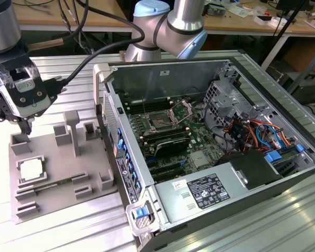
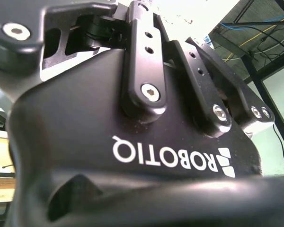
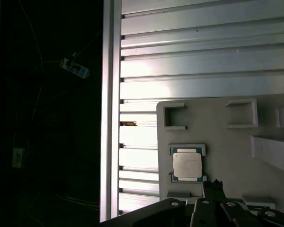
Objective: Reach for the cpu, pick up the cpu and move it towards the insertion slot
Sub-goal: 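Reach for the cpu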
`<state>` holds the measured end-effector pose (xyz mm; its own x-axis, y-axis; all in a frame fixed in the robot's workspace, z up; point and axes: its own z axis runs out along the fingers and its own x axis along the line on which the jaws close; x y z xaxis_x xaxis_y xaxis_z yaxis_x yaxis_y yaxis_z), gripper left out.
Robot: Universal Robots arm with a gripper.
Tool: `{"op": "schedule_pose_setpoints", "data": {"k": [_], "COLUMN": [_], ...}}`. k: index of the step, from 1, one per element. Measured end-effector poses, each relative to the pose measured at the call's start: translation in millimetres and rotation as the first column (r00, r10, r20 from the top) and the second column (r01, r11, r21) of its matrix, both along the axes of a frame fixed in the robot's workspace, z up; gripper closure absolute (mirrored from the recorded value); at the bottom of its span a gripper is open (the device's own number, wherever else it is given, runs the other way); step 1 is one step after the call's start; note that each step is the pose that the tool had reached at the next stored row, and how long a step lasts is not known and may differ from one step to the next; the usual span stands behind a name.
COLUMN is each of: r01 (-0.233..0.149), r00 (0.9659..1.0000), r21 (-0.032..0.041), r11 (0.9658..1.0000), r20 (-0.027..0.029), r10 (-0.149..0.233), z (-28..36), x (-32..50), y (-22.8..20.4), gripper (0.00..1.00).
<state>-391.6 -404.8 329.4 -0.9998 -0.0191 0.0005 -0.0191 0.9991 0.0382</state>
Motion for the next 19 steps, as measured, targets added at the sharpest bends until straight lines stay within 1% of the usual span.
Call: {"op": "schedule_pose_setpoints", "data": {"k": [19], "r01": [0.000], "r00": [1.0000], "r21": [0.0000], "r11": [1.0000], "r20": [0.0000], "r10": [0.000], "z": [-4.6], "x": [0.0], "y": [0.0], "gripper": [0.89]}}
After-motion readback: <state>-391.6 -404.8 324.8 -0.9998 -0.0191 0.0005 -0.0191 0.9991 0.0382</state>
